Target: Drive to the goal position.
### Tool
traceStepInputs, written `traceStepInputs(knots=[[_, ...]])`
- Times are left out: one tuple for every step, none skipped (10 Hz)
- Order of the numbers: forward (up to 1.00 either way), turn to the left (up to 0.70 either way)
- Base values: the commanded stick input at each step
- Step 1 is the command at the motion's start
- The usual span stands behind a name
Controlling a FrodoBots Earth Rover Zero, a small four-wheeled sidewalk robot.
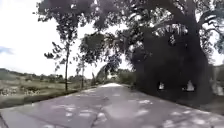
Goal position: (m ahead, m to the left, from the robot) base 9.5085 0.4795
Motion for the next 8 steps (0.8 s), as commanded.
traceStepInputs(knots=[[0.85, 0.00], [0.85, 0.00], [0.85, 0.00], [0.85, 0.00], [0.85, 0.00], [0.85, 0.00], [0.85, 0.00], [0.85, 0.00]])
